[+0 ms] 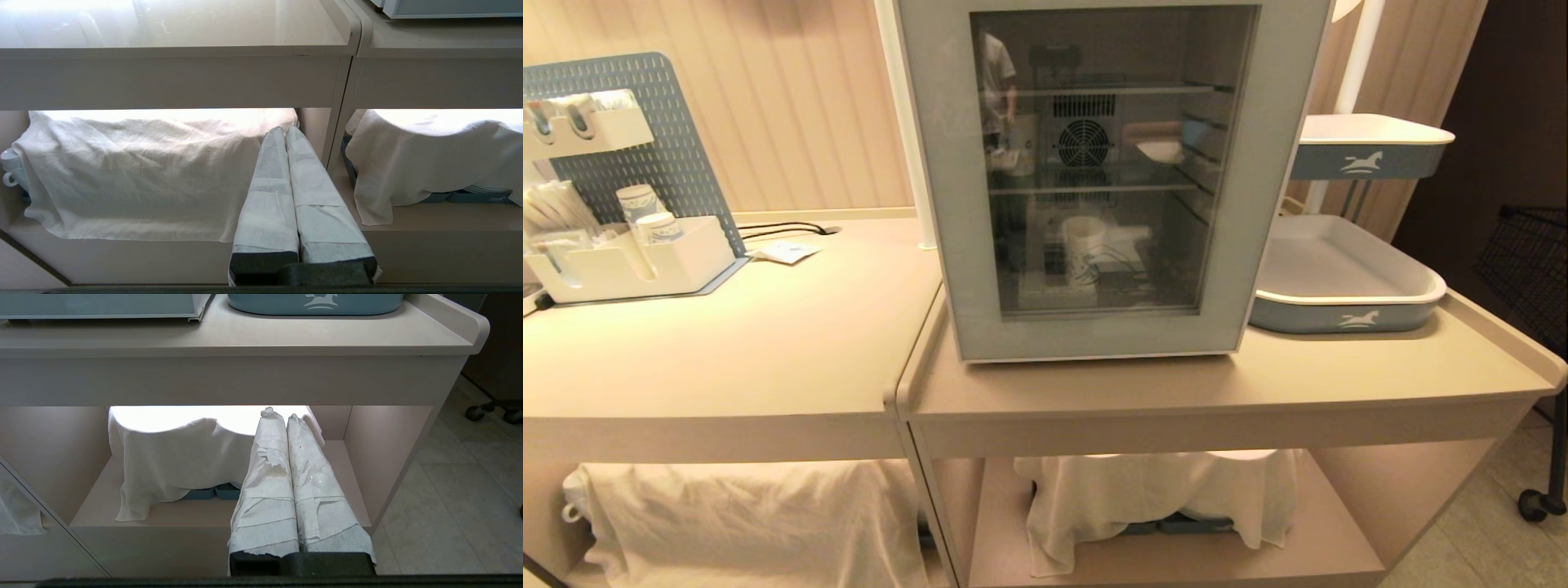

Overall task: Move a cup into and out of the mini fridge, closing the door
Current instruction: Open the freezer door

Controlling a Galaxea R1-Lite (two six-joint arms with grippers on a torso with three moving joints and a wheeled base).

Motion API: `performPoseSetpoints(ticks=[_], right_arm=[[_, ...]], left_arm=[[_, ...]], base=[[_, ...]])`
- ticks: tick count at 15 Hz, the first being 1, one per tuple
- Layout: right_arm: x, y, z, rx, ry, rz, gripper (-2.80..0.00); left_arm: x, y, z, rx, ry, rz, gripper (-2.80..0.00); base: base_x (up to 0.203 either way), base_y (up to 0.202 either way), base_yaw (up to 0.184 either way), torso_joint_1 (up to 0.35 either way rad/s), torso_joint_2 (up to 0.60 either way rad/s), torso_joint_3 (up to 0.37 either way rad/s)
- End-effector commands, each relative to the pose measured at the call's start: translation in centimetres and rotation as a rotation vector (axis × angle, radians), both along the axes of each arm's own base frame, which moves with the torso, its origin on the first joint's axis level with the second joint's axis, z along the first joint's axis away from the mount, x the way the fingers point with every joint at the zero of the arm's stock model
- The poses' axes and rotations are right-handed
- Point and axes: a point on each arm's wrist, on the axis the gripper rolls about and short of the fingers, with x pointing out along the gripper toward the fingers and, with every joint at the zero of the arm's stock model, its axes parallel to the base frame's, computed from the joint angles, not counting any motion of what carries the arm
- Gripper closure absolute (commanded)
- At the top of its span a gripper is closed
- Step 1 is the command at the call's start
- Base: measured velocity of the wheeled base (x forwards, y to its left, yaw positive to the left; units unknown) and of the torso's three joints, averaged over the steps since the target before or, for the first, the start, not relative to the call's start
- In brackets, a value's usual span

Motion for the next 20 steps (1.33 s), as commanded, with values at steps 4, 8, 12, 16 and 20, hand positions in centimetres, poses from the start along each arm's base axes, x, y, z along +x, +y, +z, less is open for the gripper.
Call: performPoseSetpoints(ticks=[4,8,12,16,20], right_arm=[[0.01,0.00,0.02,0.000,-0.001,0.001,0.00],[0.01,0.00,0.02,0.003,-0.001,0.001,0.00],[0.01,0.00,0.02,0.003,-0.001,0.001,0.00],[0.01,0.00,0.02,0.003,-0.001,-0.001,0.00],[0.01,0.00,0.02,0.003,-0.001,0.001,0.00]], left_arm=[[0.00,0.00,0.00,0.003,0.000,0.000,0.00],[0.00,0.00,0.00,0.003,0.000,0.000,0.00],[0.00,0.00,0.00,0.005,0.000,0.000,0.00],[0.00,0.00,-0.01,0.003,0.001,0.000,0.00],[0.00,0.01,-0.04,0.001,0.004,0.003,0.00]], base=[[0.000,0.000,0.000,0.000,0.00,0.000],[0.000,0.000,0.000,0.000,0.00,0.000],[0.000,0.000,0.000,0.000,0.00,0.000],[0.000,0.000,0.000,0.000,0.00,0.000],[0.000,0.000,0.000,0.000,0.00,0.000]])
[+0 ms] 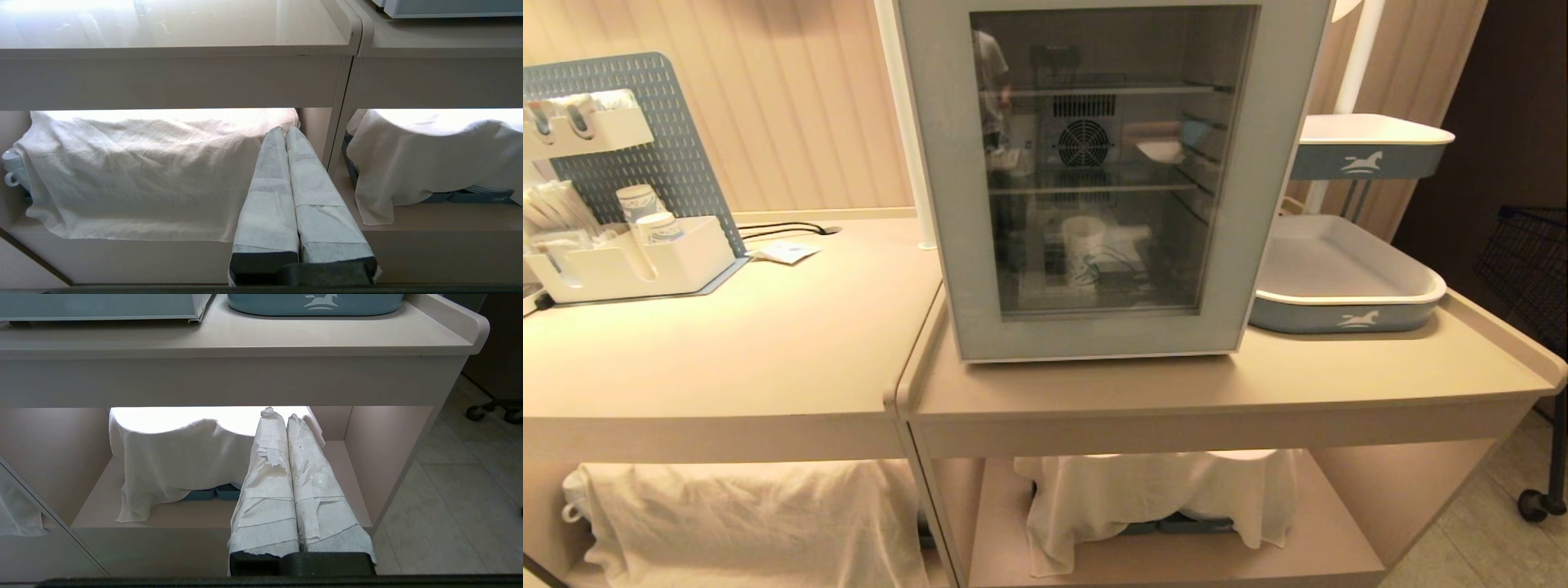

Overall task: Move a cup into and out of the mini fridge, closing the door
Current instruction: Open the freezer door

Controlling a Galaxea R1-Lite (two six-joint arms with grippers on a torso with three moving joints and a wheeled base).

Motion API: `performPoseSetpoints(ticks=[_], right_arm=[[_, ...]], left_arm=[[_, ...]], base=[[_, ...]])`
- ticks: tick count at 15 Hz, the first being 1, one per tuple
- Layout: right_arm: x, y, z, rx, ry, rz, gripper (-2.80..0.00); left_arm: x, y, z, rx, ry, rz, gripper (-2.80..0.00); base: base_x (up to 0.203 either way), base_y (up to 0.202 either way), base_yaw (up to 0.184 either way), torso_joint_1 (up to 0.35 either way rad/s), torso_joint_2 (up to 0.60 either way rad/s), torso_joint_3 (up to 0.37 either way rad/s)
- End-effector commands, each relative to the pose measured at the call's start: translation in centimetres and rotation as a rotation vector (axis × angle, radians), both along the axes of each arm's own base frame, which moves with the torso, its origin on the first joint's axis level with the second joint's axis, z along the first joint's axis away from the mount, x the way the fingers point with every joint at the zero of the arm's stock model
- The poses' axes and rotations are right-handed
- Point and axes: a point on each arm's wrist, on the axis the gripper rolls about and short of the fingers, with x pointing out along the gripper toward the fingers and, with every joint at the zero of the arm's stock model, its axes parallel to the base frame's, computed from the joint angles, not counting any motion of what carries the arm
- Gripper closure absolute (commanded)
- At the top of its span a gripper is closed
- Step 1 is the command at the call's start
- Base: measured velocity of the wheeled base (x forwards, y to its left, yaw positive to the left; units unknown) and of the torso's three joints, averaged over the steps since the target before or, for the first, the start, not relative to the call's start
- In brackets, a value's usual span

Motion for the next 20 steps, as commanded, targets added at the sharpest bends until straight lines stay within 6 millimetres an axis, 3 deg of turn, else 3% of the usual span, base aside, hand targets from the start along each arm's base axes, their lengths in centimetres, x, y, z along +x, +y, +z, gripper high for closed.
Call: performPoseSetpoints(ticks=[1,5,6,8,10,12,14,16,18,20], right_arm=[[0.0,0.0,0.0,-0.001,0.001,0.002,0.00],[0.0,0.0,0.0,-0.001,0.001,0.000,0.00],[0.0,0.0,0.0,-0.001,0.001,0.000,0.00],[0.0,0.0,0.0,-0.001,0.001,0.000,0.00],[0.0,0.0,0.0,-0.001,0.001,0.000,0.00],[0.0,0.0,0.0,-0.001,0.001,0.002,0.00],[0.0,0.0,0.0,-0.001,0.001,0.002,0.00],[0.0,0.0,0.0,-0.001,0.001,0.000,0.00],[0.0,0.0,0.0,-0.001,0.001,0.002,0.00],[0.0,0.0,0.0,-0.001,0.001,0.002,0.00]], left_arm=[[0.0,0.0,-0.1,0.004,0.005,0.000,0.00],[0.0,0.0,0.1,0.069,-0.008,-0.013,0.00],[-0.2,-0.1,1.0,0.105,-0.054,-0.028,0.00],[-1.8,-0.3,5.0,0.128,-0.162,-0.118,0.00],[-4.3,-0.4,11.2,0.143,-0.236,-0.177,0.00],[-3.4,-0.3,17.2,0.134,-0.200,-0.208,0.00],[0.8,-0.3,25.2,0.129,-0.166,-0.201,0.00],[7.5,-0.5,32.1,0.144,-0.155,-0.178,0.00],[14.2,-0.7,35.6,0.144,-0.153,-0.178,0.00],[19.9,-1.3,37.0,0.056,-0.144,-0.276,0.00]], base=[[0.000,0.000,0.000,0.000,0.00,0.000],[0.000,0.000,0.000,0.000,0.00,0.000],[0.000,0.000,0.000,0.000,0.00,0.000],[0.000,0.000,0.000,0.000,0.00,0.000],[0.000,0.000,0.000,0.000,0.00,0.000],[0.000,0.000,0.000,0.000,0.00,0.000],[0.000,0.000,0.000,0.000,0.00,0.000],[0.000,0.000,0.000,0.000,0.00,0.000],[0.000,0.000,0.000,0.000,0.00,0.000],[0.000,0.000,0.000,0.000,0.00,0.000]])
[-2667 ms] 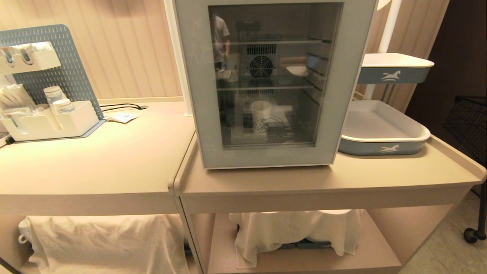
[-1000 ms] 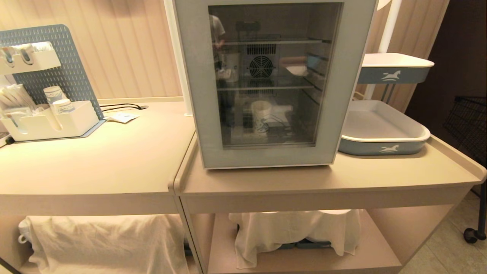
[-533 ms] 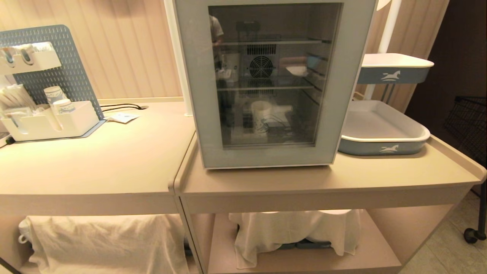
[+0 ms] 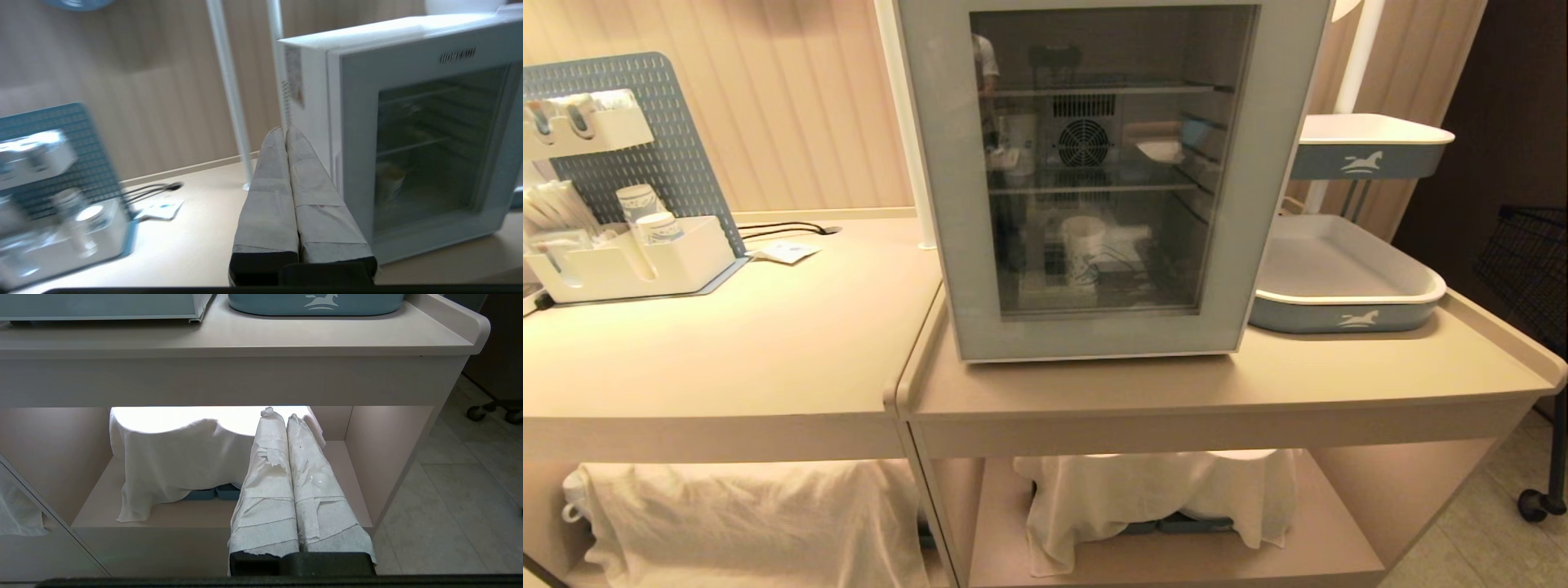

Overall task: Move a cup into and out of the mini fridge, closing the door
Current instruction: Open the freezer door

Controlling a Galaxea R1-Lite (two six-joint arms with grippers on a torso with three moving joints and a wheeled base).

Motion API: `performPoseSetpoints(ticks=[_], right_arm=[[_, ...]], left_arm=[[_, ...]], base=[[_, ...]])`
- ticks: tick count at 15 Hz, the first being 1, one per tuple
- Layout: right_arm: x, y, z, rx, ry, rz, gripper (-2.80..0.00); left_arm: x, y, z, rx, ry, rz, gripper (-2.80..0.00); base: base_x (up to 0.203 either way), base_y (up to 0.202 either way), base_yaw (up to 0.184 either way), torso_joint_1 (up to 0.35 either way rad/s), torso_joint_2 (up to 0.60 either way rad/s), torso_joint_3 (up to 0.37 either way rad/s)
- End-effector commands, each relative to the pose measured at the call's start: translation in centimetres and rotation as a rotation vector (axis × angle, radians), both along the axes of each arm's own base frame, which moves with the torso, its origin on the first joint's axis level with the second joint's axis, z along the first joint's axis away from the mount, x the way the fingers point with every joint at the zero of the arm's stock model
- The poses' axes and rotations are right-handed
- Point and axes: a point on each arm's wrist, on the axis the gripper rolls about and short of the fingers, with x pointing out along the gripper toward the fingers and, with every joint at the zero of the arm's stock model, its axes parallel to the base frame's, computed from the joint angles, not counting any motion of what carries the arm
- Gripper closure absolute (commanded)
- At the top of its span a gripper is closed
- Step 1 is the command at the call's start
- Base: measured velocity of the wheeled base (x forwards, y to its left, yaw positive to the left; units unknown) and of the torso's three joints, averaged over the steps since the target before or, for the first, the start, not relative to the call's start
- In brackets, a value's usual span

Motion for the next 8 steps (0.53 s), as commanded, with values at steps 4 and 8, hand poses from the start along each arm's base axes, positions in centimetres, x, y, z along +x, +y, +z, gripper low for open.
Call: performPoseSetpoints(ticks=[4,8], right_arm=[[0.0,0.0,0.0,-0.001,0.001,0.000,0.00],[0.0,0.0,0.0,-0.001,0.001,0.000,0.00]], left_arm=[[16.4,-1.1,-2.9,-0.321,0.393,-0.321,0.00],[19.4,-0.2,-6.1,-0.455,0.582,-0.443,0.00]], base=[[0.000,0.000,0.000,0.000,0.00,0.000],[0.000,0.000,0.000,0.000,0.00,0.000]])
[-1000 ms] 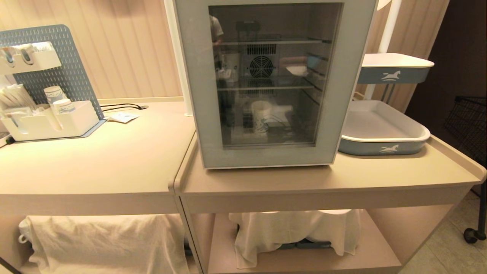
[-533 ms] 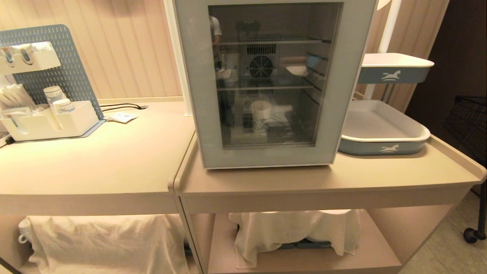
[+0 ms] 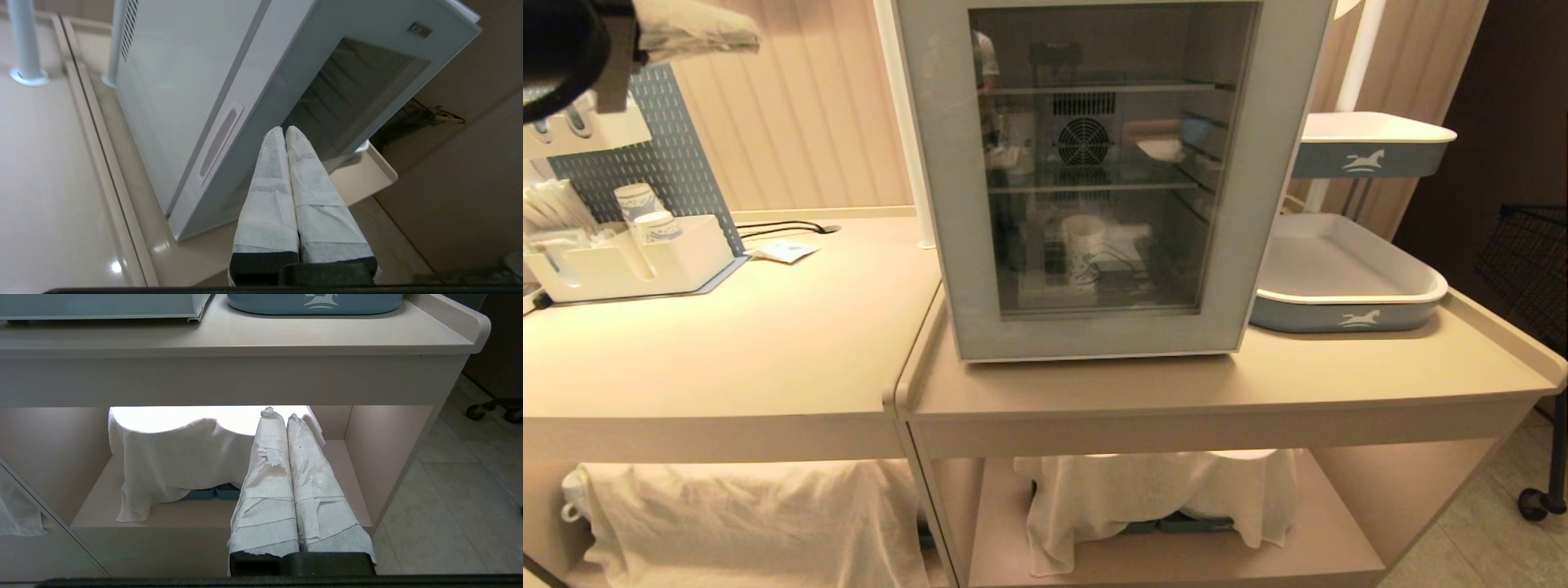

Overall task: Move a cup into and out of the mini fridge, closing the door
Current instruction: Open the freezer door

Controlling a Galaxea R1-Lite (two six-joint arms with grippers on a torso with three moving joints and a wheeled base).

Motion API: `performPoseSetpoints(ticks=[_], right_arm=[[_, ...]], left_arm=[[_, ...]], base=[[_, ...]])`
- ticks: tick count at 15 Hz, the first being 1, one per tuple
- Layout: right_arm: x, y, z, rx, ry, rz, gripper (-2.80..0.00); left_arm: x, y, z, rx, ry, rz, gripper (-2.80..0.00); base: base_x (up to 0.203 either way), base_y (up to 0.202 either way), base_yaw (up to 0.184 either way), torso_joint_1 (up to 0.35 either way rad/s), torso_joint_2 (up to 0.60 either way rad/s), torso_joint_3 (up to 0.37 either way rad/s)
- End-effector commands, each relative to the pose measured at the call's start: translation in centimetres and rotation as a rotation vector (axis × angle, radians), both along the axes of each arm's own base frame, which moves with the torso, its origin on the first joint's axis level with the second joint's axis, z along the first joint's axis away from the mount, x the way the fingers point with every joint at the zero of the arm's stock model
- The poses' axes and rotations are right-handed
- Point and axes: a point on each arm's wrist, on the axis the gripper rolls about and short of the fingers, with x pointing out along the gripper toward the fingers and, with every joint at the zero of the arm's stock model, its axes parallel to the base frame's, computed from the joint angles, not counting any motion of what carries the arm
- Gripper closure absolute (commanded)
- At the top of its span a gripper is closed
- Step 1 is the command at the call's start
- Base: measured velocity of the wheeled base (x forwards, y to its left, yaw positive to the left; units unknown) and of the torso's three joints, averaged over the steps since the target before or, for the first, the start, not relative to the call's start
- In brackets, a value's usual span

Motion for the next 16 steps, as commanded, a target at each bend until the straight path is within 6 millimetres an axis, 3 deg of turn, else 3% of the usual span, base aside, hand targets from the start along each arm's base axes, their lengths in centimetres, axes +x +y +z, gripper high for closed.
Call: performPoseSetpoints(ticks=[1,7,11,16], right_arm=[[0.0,0.0,0.0,-0.001,0.001,0.002,0.00],[0.0,0.0,0.0,-0.001,0.001,0.002,0.00],[0.0,0.0,0.0,-0.001,0.001,0.002,0.00],[0.0,0.0,0.0,-0.001,0.001,0.000,0.00]], left_arm=[[3.8,0.7,-3.3,-0.010,0.121,0.016,0.00],[9.5,0.7,-9.1,-0.018,0.152,0.016,0.00],[9.9,-0.6,-9.3,0.023,0.076,-0.026,0.00],[11.8,-1.5,-11.4,0.027,0.086,-0.054,0.00]], base=[[0.000,0.000,0.000,0.000,0.00,0.000],[0.000,0.000,0.000,0.000,0.00,0.000],[0.000,0.000,0.000,0.000,0.00,0.000],[0.000,0.000,0.000,0.000,0.00,0.000]])
